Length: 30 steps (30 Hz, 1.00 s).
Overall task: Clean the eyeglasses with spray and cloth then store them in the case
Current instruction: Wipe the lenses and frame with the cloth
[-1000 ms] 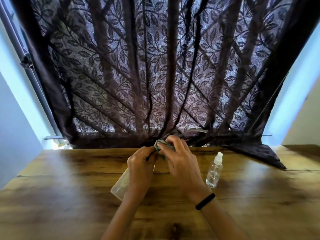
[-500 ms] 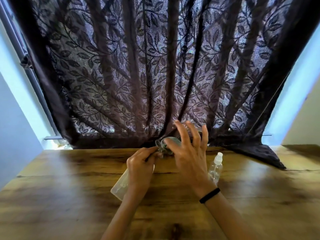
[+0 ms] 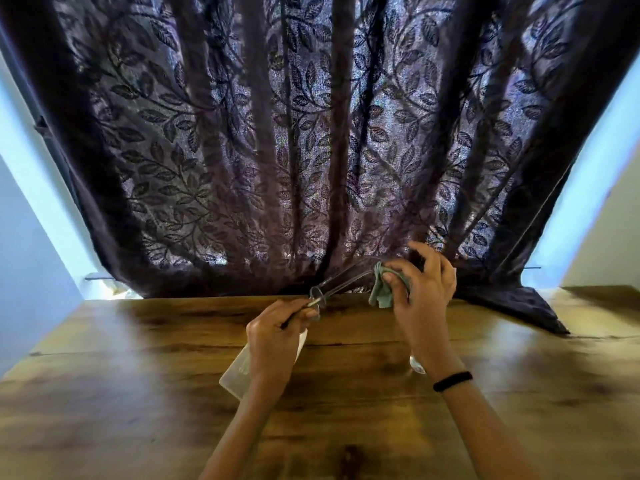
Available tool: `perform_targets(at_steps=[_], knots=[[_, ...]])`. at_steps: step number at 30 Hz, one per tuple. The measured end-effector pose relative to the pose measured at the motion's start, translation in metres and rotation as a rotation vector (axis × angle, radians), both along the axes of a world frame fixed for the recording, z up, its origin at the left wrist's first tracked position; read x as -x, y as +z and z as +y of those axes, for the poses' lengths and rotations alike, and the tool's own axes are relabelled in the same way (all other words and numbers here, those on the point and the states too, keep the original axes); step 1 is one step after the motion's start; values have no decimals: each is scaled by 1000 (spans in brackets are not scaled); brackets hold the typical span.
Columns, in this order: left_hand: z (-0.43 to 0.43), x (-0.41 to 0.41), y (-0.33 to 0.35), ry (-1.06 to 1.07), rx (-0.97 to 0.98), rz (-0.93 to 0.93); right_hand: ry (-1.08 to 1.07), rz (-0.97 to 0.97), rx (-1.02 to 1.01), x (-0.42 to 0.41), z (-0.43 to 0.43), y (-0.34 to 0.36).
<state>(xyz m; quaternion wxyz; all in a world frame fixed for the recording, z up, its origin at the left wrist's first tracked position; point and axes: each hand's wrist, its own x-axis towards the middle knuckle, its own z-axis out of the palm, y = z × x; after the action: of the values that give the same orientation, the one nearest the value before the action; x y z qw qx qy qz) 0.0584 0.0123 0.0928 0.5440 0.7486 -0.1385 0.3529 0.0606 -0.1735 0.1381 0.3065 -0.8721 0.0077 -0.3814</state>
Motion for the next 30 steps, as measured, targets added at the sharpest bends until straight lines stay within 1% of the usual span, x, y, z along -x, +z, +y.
perform_targets(at_steps=[1,3,5,7,9,11,14,16,20,25,28,30], knots=[[0,0,-1,9,-6,2,20,-12,28,0,3,1],[1,-2,-3,27,-14,7,70,-56,146,2,11,3],[0,-4,-3,43,-23,14,108,-83,302,4,22,5],[-3,-5,-2,44,-31,26,129,-61,475,8,36,1],[-4,-6,-5,38,-56,39,154,-70,604,13,47,-6],[-3,-6,-9,57,-94,42,185,-100,650,17,56,-11],[0,-5,-14,81,-103,25,172,-107,702,19,59,-12],[0,-4,-13,79,-101,31,153,-98,710,18,55,-12],[-2,-4,-6,108,-112,7,135,-158,626,15,46,-11],[0,-3,-3,55,-63,-26,117,-209,547,11,31,-4],[2,-1,-2,57,-46,-46,86,-235,483,11,17,-1],[3,0,-3,59,-37,-45,78,-239,391,10,9,-1]])
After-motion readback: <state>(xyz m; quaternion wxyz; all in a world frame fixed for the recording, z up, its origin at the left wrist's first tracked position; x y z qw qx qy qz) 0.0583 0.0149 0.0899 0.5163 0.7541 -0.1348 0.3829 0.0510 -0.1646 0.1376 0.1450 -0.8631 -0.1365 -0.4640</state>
